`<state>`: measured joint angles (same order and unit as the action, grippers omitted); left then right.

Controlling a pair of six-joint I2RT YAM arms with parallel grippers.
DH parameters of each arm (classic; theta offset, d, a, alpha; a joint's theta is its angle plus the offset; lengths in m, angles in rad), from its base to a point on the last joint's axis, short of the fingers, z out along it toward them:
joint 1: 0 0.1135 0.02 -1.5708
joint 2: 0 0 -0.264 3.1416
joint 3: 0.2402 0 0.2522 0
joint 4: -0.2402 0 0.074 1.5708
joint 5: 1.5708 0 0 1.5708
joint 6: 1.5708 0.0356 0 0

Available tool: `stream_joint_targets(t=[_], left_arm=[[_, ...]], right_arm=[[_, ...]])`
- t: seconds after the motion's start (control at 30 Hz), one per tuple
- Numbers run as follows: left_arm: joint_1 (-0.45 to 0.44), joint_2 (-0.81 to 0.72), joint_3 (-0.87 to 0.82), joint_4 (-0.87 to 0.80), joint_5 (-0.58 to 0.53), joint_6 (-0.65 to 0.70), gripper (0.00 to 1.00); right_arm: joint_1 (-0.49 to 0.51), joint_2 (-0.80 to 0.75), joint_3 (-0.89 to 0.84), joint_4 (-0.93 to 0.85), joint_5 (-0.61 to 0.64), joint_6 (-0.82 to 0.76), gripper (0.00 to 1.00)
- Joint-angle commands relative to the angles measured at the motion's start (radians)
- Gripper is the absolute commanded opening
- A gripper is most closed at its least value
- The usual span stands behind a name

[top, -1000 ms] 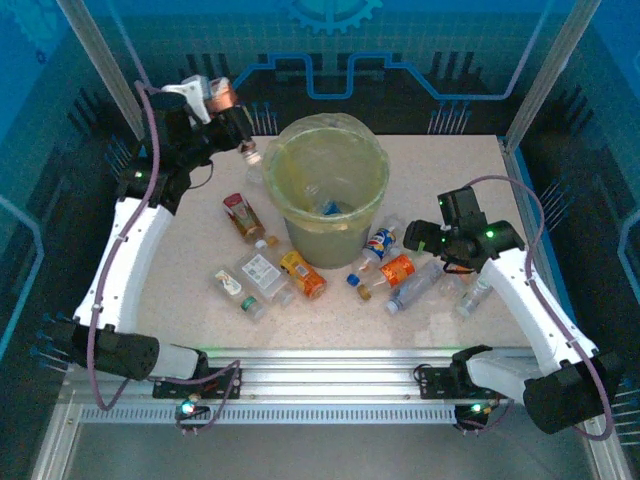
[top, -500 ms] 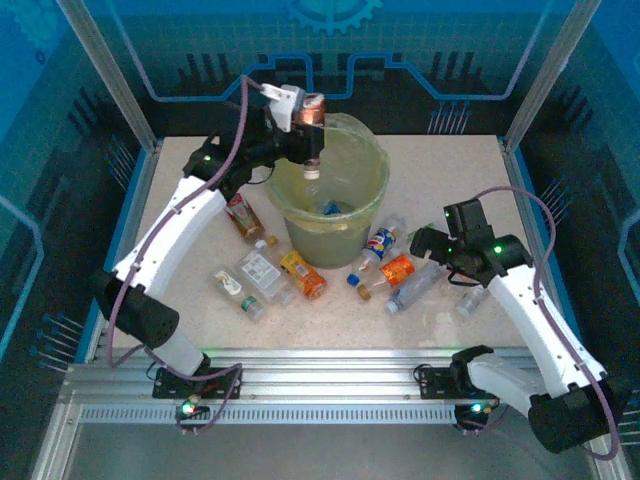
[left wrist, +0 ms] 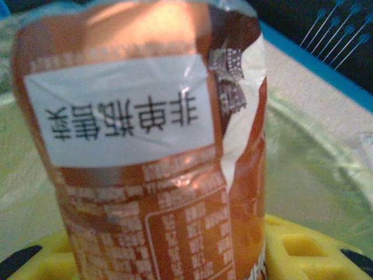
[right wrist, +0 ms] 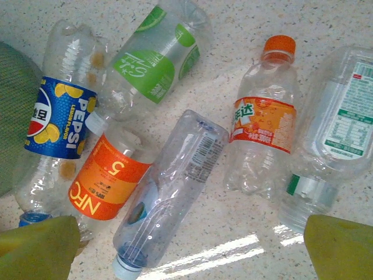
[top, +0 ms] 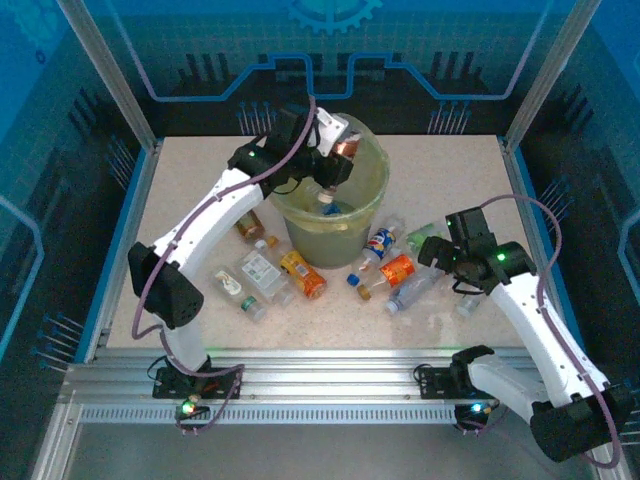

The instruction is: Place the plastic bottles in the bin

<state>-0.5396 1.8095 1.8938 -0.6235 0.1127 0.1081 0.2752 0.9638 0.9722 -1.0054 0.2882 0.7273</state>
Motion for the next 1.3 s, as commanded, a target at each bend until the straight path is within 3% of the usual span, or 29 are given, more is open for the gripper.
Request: stream_joint_targets(t=[0.0, 0.5, 0.73, 0.83, 1.03, 1.27], left_arm=[[-0.003, 0.009, 0.007, -0.053, -0.069, 0.068, 0.27], [-0.001, 0.092, -0.029, -0.081, -0.178, 0.099, 0.32], [0.001, 0.148, -0.027, -0.073, -0.193, 0.107, 0.40], [0.003, 0.162, -0.026, -0.075, -0.199, 0.107, 0.55], [0.006, 0.156, -0.015, -0.080, -0.199, 0.101, 0.83], [0.006, 0.111, 0.020, -0.100, -0.202, 0.091, 0.97]], right_arm=[[0.012, -0.026, -0.019, -0.038, 0.038, 0.021, 1.00], [0.005, -0.002, -0.034, -0.068, 0.111, 0.076, 1.00], [-0.013, -0.006, -0.064, -0.120, 0.197, 0.140, 1.00], [-0.045, -0.030, -0.087, -0.115, 0.202, 0.148, 1.00], [-0.132, -0.096, -0.189, -0.050, 0.099, 0.113, 1.00], [-0.211, -0.129, -0.242, 0.003, -0.002, 0.075, 1.00]])
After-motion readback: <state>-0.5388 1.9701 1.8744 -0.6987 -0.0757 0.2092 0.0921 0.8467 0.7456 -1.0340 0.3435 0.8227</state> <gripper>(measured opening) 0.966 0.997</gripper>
